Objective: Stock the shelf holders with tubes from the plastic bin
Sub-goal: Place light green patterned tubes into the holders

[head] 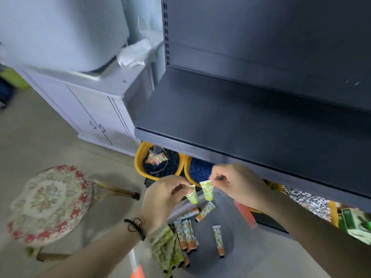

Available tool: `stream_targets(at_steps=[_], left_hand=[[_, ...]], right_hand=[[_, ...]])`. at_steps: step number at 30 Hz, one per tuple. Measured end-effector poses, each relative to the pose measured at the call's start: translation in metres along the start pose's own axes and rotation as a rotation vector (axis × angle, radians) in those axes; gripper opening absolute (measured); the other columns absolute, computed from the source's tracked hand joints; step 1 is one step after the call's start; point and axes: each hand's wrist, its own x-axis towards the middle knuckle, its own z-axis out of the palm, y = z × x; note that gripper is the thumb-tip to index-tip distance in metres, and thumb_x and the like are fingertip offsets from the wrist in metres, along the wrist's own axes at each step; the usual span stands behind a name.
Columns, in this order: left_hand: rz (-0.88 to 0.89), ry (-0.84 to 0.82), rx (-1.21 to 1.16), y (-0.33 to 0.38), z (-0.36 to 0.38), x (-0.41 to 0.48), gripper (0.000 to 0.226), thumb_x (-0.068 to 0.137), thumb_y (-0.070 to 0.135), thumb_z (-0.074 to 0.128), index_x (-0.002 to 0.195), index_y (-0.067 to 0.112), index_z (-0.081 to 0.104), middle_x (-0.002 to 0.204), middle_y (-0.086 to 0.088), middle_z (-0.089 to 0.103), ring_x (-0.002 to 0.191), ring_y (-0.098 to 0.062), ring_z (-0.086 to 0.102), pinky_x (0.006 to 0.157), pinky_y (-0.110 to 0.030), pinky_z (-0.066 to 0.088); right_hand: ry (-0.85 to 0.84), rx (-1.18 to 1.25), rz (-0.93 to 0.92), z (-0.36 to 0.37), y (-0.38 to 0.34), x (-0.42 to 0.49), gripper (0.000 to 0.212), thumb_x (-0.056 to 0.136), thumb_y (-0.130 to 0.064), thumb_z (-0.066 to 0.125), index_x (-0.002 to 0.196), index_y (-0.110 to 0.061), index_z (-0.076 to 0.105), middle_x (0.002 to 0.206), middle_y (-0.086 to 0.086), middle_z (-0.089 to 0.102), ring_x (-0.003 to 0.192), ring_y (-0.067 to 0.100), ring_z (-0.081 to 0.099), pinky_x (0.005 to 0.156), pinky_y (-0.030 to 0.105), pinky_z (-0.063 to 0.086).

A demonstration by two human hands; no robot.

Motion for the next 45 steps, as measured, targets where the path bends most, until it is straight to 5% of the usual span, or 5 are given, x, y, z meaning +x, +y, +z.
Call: stream_targets(at_steps=[11, 21, 25, 33, 45], left_hand=[[0.36, 0.288, 0.06, 0.189, -0.243, 0.034, 0.019, 0.071, 0.064, 0.058, 0.067, 0.047, 0.062, 0.071, 0.024, 0.063, 0.062, 0.002, 0.054, 0.055, -0.007, 0.034], [0.63, 0.329, 0.037, 0.355, -0.376, 0.078, 0.009, 0.08, 0.029, 0.073, 0.073, 0.024, 0.07, 0.066, 0.015, 0.065, 0.057, 0.001, 0.053, 0.058, -0.012, 0.04], [0.581, 0.312, 0.079, 0.39, -0.403, 0.121, 0.013, 0.084, 0.029, 0.069, 0.072, 0.024, 0.065, 0.062, 0.013, 0.063, 0.056, 0.0, 0.056, 0.062, -0.018, 0.047], [0.568, 0.36, 0.359, 0.428, -0.425, 0.214, 0.015, 0.096, 0.024, 0.05, 0.094, 0.017, 0.063, 0.087, 0.003, 0.066, 0.081, -0.018, 0.063, 0.072, -0.028, 0.049], [0.545, 0.331, 0.523, 0.413, -0.401, 0.266, 0.019, 0.096, 0.021, 0.045, 0.1, 0.02, 0.063, 0.099, 0.0, 0.069, 0.092, -0.022, 0.062, 0.078, -0.037, 0.053]], right_hand=[[0.239, -0.08, -0.143, -0.26, -0.188, -0.028, 0.008, 0.087, -0.03, 0.063, 0.081, -0.027, 0.066, 0.061, -0.012, 0.055, 0.062, 0.004, 0.051, 0.054, 0.018, 0.037], [0.461, -0.04, -0.181, -0.438, -0.273, -0.029, 0.011, 0.084, -0.022, 0.071, 0.074, -0.028, 0.072, 0.071, -0.017, 0.065, 0.067, -0.012, 0.057, 0.062, 0.007, 0.041], [0.553, -0.101, -0.121, -0.477, -0.277, -0.009, 0.012, 0.086, -0.02, 0.068, 0.077, -0.027, 0.072, 0.064, -0.019, 0.06, 0.058, -0.008, 0.056, 0.053, 0.008, 0.036], [0.778, -0.11, 0.056, -0.526, -0.266, 0.062, 0.018, 0.091, -0.019, 0.058, 0.079, -0.027, 0.07, 0.084, -0.011, 0.069, 0.085, 0.011, 0.065, 0.081, 0.038, 0.056], [0.75, -0.119, 0.181, -0.506, -0.242, 0.117, 0.017, 0.09, -0.014, 0.056, 0.086, -0.017, 0.073, 0.088, -0.004, 0.07, 0.086, 0.018, 0.065, 0.075, 0.033, 0.055]])
